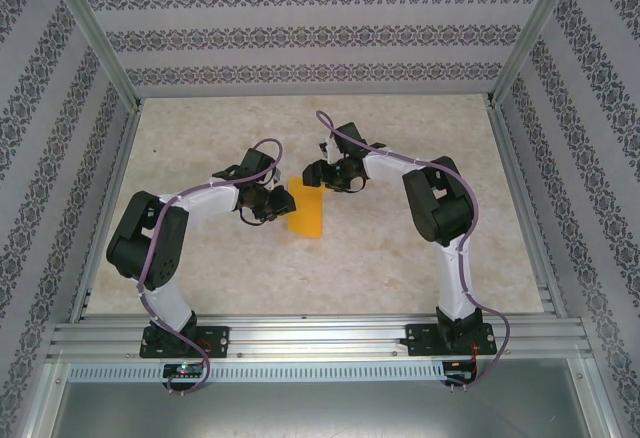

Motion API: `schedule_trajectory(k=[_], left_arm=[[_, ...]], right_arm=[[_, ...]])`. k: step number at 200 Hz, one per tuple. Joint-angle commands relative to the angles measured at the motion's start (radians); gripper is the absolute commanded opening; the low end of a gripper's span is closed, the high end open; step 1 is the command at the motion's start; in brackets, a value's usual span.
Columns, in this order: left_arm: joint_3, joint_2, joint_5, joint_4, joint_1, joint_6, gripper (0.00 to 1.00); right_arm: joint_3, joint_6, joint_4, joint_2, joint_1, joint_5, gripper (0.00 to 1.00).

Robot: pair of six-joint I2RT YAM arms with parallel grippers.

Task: Fold a paper plane with a square sheet of paper (fold left side to right side)
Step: Third fold the triangle at the center of the table.

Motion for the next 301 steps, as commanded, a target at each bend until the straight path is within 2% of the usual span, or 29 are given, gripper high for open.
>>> schedule_trajectory(k=[1, 31, 55, 98, 127, 149, 168, 201, 248, 281, 301], left_arm=[[-0.016, -0.018, 0.008, 0.031, -0.007, -0.015, 0.18], [-0.022, -0.015, 0.014, 0.040, -0.010, -0.034, 0.12], [-0.031, -0.015, 0.028, 0.066, -0.010, -0.072, 0.08], [-0.044, 0.001, 0.076, 0.133, -0.013, -0.142, 0.06], [-0.042, 0.010, 0.111, 0.160, -0.018, -0.180, 0.05], [-0.036, 0.013, 0.116, 0.155, -0.019, -0.187, 0.04], [-0.035, 0.015, 0.117, 0.151, -0.022, -0.186, 0.03], [-0.041, 0.014, 0.113, 0.153, -0.023, -0.185, 0.03], [-0.037, 0.011, 0.113, 0.142, -0.023, -0.178, 0.03], [-0.037, 0.010, 0.113, 0.137, -0.023, -0.173, 0.03], [-0.039, 0.010, 0.112, 0.137, -0.023, -0.174, 0.03]], right_arm=[[-0.008, -0.036, 0.031, 0.017, -0.012, 0.055, 0.63], [-0.046, -0.059, 0.071, -0.067, -0.017, 0.077, 0.66], [-0.129, -0.095, 0.118, -0.197, -0.027, 0.123, 0.74], [-0.406, -0.171, 0.200, -0.473, -0.007, 0.168, 0.76], [-0.655, -0.283, 0.344, -0.658, 0.113, 0.187, 0.74], [-0.783, -0.428, 0.478, -0.745, 0.256, 0.299, 0.75], [-0.799, -0.523, 0.516, -0.738, 0.350, 0.391, 0.75], [-0.706, -0.606, 0.477, -0.620, 0.430, 0.515, 0.74], [-0.615, -0.642, 0.453, -0.498, 0.445, 0.560, 0.72], [-0.580, -0.649, 0.413, -0.463, 0.446, 0.569, 0.64], [-0.572, -0.650, 0.389, -0.450, 0.445, 0.565, 0.56]])
